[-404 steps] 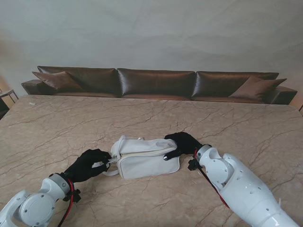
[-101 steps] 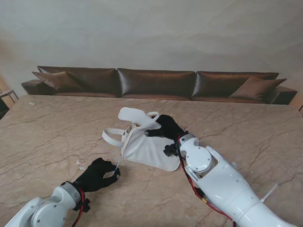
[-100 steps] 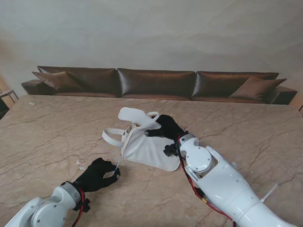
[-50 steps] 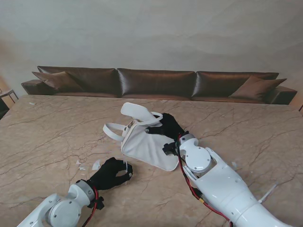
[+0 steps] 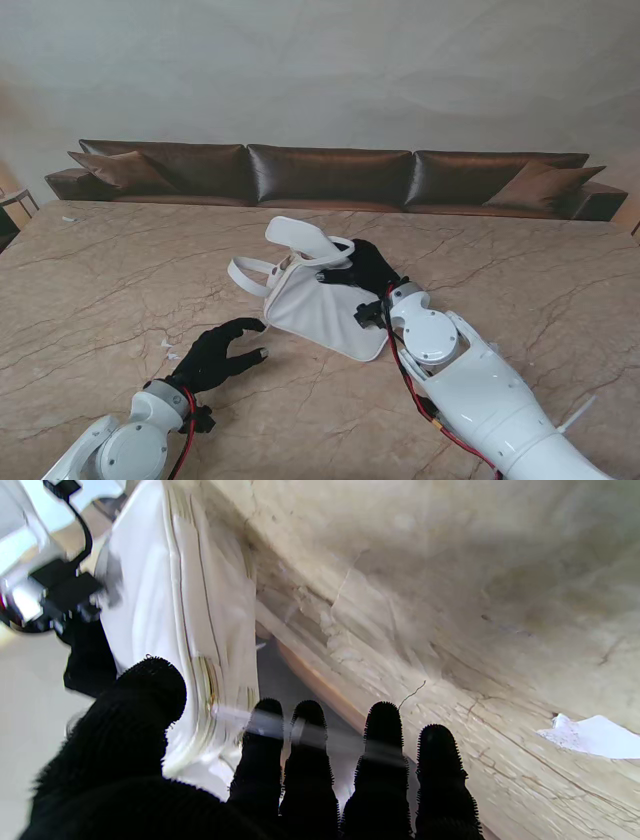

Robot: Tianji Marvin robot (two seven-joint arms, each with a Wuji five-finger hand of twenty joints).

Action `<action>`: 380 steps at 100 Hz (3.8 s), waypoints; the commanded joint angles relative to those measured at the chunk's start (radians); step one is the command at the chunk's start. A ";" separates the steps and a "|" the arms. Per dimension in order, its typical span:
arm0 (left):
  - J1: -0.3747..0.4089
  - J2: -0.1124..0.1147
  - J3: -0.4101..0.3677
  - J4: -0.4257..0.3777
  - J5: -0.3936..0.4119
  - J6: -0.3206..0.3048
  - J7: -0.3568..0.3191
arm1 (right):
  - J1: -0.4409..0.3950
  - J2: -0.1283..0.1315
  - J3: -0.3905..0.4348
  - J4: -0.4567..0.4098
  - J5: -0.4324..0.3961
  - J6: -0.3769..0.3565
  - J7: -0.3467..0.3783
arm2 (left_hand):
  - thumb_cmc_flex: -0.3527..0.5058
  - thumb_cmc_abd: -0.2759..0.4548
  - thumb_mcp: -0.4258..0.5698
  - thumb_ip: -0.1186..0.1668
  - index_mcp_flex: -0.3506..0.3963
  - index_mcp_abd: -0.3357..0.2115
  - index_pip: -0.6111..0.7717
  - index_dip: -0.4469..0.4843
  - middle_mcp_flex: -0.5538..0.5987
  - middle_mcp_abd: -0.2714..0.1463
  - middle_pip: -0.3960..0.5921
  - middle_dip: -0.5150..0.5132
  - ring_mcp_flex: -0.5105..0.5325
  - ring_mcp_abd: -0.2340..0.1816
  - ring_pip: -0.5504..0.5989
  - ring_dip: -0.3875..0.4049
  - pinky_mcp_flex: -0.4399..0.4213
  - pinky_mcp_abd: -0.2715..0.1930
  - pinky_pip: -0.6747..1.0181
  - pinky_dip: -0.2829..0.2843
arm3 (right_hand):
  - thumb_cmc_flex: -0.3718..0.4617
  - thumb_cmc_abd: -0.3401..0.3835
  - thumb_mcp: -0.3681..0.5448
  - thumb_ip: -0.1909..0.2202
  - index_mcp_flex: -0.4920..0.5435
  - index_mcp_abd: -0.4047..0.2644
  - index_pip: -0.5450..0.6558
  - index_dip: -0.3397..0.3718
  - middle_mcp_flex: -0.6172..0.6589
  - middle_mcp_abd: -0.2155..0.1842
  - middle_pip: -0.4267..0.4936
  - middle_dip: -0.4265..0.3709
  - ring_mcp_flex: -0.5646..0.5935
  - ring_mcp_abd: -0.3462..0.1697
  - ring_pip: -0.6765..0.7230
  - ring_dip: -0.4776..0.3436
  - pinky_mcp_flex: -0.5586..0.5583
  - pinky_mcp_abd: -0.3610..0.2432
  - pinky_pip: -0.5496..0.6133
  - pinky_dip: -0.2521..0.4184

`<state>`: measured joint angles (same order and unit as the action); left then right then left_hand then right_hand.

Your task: Pack the cosmetics bag

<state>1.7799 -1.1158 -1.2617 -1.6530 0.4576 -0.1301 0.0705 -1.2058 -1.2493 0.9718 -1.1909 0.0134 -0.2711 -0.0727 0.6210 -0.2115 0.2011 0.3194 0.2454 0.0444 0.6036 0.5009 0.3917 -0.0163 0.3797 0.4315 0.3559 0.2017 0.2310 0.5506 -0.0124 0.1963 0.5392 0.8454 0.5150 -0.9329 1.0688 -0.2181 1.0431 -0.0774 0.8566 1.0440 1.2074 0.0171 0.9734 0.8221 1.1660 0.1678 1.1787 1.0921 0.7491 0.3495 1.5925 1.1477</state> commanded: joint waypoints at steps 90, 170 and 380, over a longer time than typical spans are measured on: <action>-0.021 0.001 -0.118 0.056 0.048 0.058 -0.046 | 0.106 0.039 -0.108 -0.010 -0.378 0.091 -0.055 | -0.096 0.053 -0.061 -0.083 -0.091 0.071 -0.440 -0.199 -0.219 -0.010 -0.234 -0.109 -0.207 -0.092 -0.115 -0.157 -0.054 -0.067 -0.258 -0.333 | 0.351 0.372 0.335 0.131 0.091 -0.338 0.198 -0.033 0.061 -0.101 0.063 -0.012 0.076 -0.032 0.085 0.023 -0.024 -0.048 -0.006 0.002; -0.053 0.000 -0.121 0.087 0.050 0.037 -0.034 | 0.152 0.086 -0.242 0.013 -0.645 0.073 -0.046 | -0.101 0.063 -0.064 -0.090 -0.094 0.071 -0.343 -0.233 -0.230 -0.006 -0.253 -0.134 -0.255 -0.118 -0.126 -0.160 -0.060 -0.089 -0.254 -0.282 | -0.396 0.167 0.038 0.054 -0.538 -0.049 -0.332 -0.595 -0.557 -0.098 -0.336 -0.336 -0.493 -0.108 -0.584 -0.253 -0.414 -0.168 -0.458 -0.064; -0.167 -0.019 -0.032 0.067 0.023 -0.082 0.045 | -0.579 0.144 0.529 -0.416 -0.622 -0.096 -0.001 | -0.208 0.098 -0.046 -0.094 0.089 0.036 -0.328 -0.296 -0.136 -0.015 -0.132 -0.208 -0.145 -0.175 -0.086 -0.248 -0.021 -0.159 -0.036 -0.570 | -0.588 0.508 -0.289 0.161 -0.693 0.100 -0.486 -0.756 -0.593 0.044 -0.978 -0.772 -0.738 -0.127 -1.047 -0.819 -0.612 -0.332 -1.087 -0.836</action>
<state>1.5975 -1.1301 -1.2919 -1.5737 0.4828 -0.2160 0.1170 -1.7821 -1.1012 1.5066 -1.5956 -0.6082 -0.3651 -0.0748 0.4422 -0.1569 0.1609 0.2386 0.3152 0.1111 0.2907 0.2110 0.2450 -0.0059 0.2457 0.2324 0.2016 0.0618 0.1506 0.3108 -0.0203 0.0542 0.4890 0.2824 -0.0465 -0.4414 0.7751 -0.0642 0.3495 0.0450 0.3605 0.3068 0.5930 0.0675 0.0190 0.0578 0.4209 0.0740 0.1271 0.2779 0.1501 0.0367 0.5040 0.3246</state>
